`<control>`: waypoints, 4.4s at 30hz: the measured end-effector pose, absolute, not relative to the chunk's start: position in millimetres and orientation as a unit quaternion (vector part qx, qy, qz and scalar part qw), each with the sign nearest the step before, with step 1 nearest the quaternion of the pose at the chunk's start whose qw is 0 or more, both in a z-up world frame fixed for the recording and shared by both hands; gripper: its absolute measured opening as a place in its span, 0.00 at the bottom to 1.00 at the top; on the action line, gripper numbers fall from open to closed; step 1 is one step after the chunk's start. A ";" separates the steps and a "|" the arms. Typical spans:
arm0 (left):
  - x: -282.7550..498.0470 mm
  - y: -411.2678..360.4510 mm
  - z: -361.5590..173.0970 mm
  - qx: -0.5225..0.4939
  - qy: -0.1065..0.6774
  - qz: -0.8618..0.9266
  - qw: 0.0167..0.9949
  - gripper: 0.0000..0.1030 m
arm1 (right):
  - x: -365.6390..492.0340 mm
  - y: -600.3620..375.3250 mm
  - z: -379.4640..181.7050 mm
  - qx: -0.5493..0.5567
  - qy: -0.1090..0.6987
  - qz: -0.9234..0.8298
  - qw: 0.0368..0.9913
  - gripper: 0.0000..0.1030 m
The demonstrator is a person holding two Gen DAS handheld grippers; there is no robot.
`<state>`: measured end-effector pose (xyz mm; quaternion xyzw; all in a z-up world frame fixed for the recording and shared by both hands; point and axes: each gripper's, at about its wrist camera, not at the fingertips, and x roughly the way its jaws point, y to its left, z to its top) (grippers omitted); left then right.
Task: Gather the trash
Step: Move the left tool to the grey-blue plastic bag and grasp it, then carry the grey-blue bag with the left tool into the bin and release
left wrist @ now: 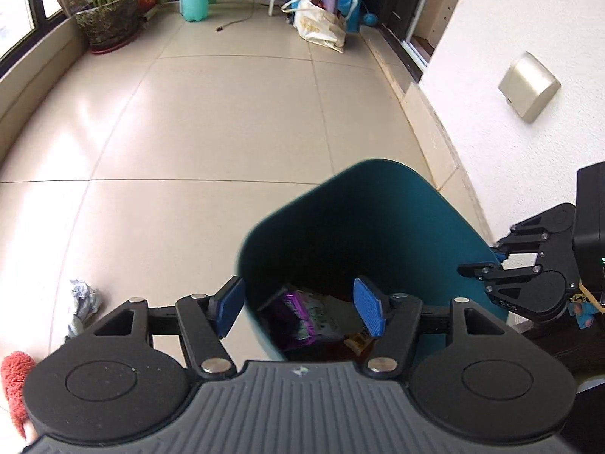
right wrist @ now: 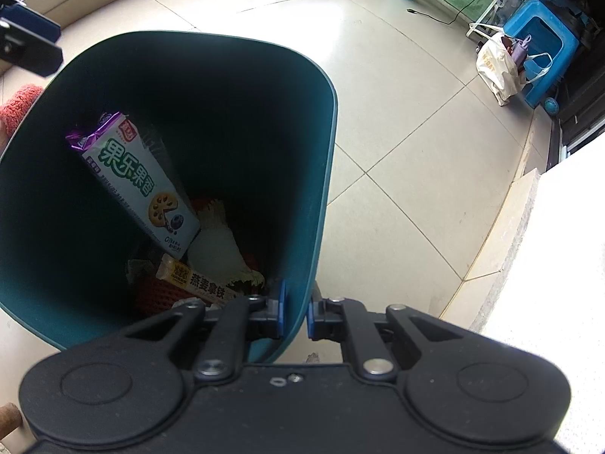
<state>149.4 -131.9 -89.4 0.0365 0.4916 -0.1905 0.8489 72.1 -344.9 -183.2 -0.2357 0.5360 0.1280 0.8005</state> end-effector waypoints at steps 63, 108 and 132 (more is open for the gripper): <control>263.3 127.2 -325.9 0.028 0.600 0.085 0.795 0.34 | 77.3 -319.4 -193.2 -0.284 0.555 0.079 0.778 0.16; 127.7 -208.3 -128.8 0.121 0.549 -0.194 0.804 0.34 | 66.4 -338.8 -185.4 -0.246 0.528 0.097 0.807 0.12; 162.8 -275.0 -231.4 0.198 0.642 -0.182 0.718 0.36 | 68.8 -354.0 -182.6 -0.220 0.528 0.116 0.812 0.14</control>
